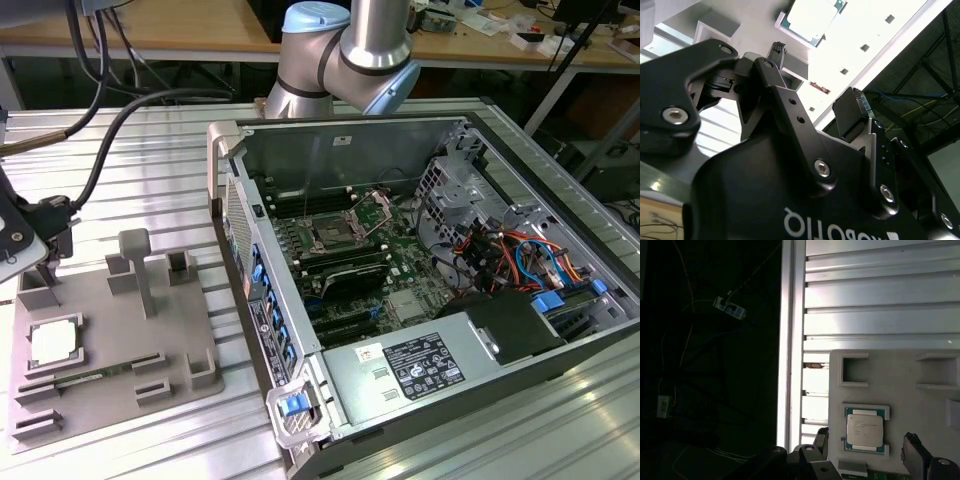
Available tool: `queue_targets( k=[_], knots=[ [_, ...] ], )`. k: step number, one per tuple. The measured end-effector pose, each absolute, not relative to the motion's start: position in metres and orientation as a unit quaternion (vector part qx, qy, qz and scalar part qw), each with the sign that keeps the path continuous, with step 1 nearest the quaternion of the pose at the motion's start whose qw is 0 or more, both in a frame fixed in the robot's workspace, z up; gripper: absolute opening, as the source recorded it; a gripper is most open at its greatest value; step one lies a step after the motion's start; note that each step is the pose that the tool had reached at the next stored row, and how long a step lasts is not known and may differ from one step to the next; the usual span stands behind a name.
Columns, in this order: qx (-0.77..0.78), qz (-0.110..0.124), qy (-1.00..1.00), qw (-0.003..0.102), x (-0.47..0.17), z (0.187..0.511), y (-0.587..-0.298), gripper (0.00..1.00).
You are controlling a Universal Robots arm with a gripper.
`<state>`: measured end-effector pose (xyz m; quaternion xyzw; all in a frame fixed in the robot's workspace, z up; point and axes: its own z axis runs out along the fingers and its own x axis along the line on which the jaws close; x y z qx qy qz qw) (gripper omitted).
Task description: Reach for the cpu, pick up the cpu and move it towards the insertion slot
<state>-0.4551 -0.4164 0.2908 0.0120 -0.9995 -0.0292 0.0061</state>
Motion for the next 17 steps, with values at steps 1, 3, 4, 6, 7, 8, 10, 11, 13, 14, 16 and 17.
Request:
queue_targets(
  k=[1,3,4,6,7,8,10,11,13,14,16,17],
  knots=[
    [0.012,-0.029,-0.999,0.006,-0.4551,0.2900,-0.4165,0.68],
    [0.012,-0.029,-0.999,0.006,-0.4551,0.2893,-0.4167,0.68],
    [0.012,-0.029,-0.999,0.006,-0.4551,0.2887,-0.4169,0.68],
    [0.012,-0.029,-0.999,0.006,-0.4551,0.2879,-0.4171,0.68],
    [0.012,-0.029,-0.999,0.006,-0.4551,0.2873,-0.4173,0.68],
    [0.012,-0.029,-0.999,0.006,-0.4551,0.2867,-0.4174,0.68],
    [0.012,-0.029,-0.999,0.006,-0.4551,0.2855,-0.4176,0.68],
    [0.012,-0.029,-0.999,0.006,-0.4551,0.2852,-0.4177,0.68],
    [0.012,-0.029,-0.999,0.006,-0.4551,0.2845,-0.4179,0.68],
    [0.012,-0.029,-0.999,0.006,-0.4551,0.2841,-0.4180,0.68],
    [0.012,-0.029,-0.999,0.006,-0.4551,0.2835,-0.4181,0.68],
    [0.012,-0.029,-0.999,0.006,-0.4551,0.2832,-0.4181,0.68]
  ],
)
